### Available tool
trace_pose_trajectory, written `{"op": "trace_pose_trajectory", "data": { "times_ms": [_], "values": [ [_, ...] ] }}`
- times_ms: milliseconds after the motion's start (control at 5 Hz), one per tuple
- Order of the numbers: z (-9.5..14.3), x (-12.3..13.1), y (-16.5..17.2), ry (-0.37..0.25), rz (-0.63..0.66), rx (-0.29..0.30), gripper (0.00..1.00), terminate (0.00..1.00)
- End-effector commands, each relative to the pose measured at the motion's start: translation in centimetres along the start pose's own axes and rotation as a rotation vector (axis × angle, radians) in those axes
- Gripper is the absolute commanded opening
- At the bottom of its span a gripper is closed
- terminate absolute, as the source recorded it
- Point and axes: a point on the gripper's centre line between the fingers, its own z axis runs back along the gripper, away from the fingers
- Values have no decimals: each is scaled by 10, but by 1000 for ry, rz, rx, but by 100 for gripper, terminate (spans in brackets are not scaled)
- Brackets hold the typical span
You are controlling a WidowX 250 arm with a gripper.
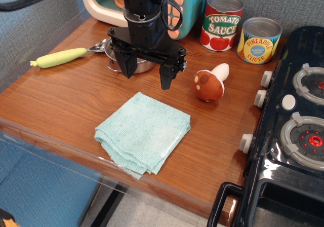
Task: Place the pot on top of the blue cloth.
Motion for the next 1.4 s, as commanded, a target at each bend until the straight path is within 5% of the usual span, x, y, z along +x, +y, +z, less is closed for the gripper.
{"op": "trace_pose_trajectory", "data": {
  "times_ms": [0, 800, 1200],
  "values": [
    [0, 0, 0, 0, 0, 0, 100, 0],
    [-53, 98, 56, 34, 189, 59, 100, 0],
    [-83, 101, 64, 103, 182, 53, 100, 0]
  ]
}}
